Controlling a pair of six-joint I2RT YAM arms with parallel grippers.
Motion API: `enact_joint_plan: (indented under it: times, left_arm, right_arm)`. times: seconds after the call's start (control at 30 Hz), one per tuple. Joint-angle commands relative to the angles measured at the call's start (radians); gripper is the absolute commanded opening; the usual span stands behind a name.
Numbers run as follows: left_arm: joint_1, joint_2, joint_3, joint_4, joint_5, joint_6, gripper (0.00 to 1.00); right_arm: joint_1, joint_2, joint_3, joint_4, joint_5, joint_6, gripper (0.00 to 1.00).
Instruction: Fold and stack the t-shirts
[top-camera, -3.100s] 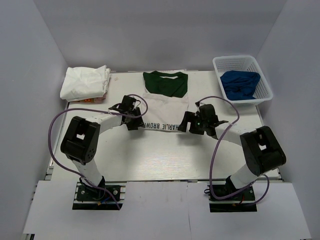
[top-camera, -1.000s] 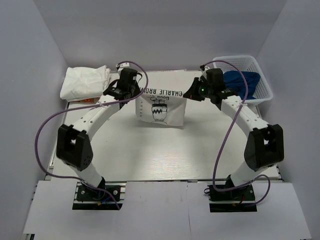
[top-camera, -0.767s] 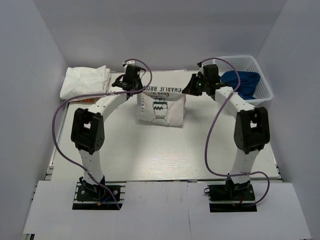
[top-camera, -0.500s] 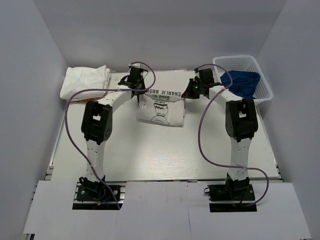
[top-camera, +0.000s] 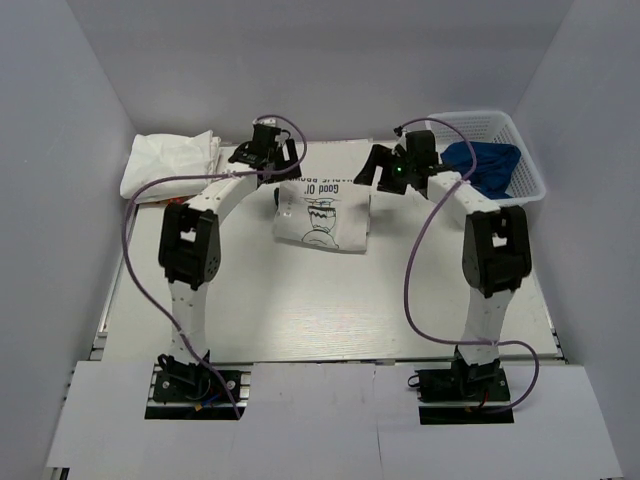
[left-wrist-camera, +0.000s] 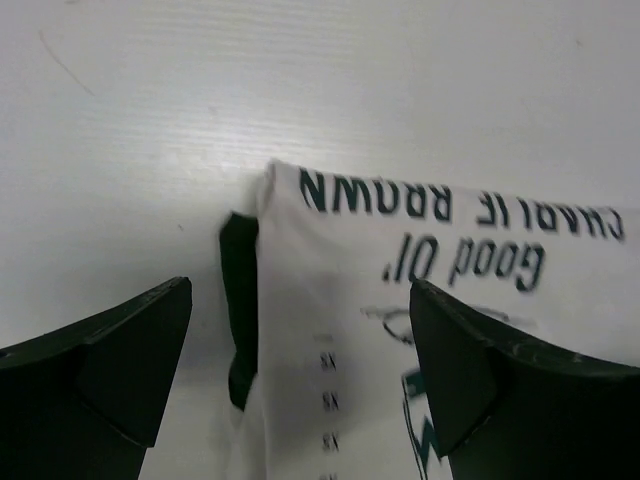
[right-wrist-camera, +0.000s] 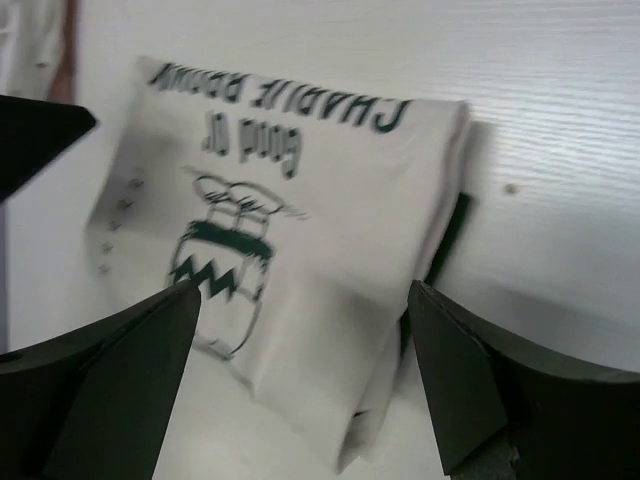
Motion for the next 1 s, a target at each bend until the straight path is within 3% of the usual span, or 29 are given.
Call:
enact_joint_plan:
  times: [0.0, 0.03, 0.1, 0.3, 0.43, 0.57, 0.7, 0.83, 0.97]
  left_arm:
    - [-0.022, -0.222, -0.159, 0.085, 0.164, -0.028, 1.0]
    - [-0.022, -0.251, -0.26, 0.118, 0.276, -0.04, 1.0]
    - [-0.022, -0.313, -0.382, 0.193, 0.35, -0.068, 1.0]
    - [-0.022, -0.29, -0.542, 0.321, 0.507, -0.108, 1.0]
    - [-0.006, -0.195, -0.557, 0.157, 0.438, -0.108, 1.0]
    - [0.005, -0.186, -0.663, 0.147, 0.329, -0.12, 1.0]
    - [0.005, -0.195, -0.688, 0.137, 0.311, -0.12, 1.0]
    - [0.005, -0.264, -0.64, 0.095, 0.26, -0.099, 1.0]
    - [-0.02, -0.359, -0.441, -0.023, 0.18, -0.045, 1.0]
  right_arm:
    - [0.031, -0.16, -0.104, 0.15, -0.125, 0.025, 0.9]
    - [0.039, -0.172, -0.167, 0.221, -0.143, 0.038, 0.9]
    - [0.066, -0.201, -0.256, 0.286, -0.224, 0.1, 0.9]
    - [0.088, -0.105, -0.398, 0.44, -0.294, 0.181, 0.9]
    - [0.086, -0.049, -0.488, 0.434, -0.225, 0.198, 0.9]
    - [0.082, -0.052, -0.566, 0.38, -0.073, 0.184, 0.9]
    - [0.086, -0.075, -0.599, 0.319, 0.002, 0.167, 0.9]
    - [0.083, -0.162, -0.605, 0.297, 0.011, 0.128, 0.9]
    - [0.102, -0.332, -0.54, 0.225, 0.021, 0.043, 0.9]
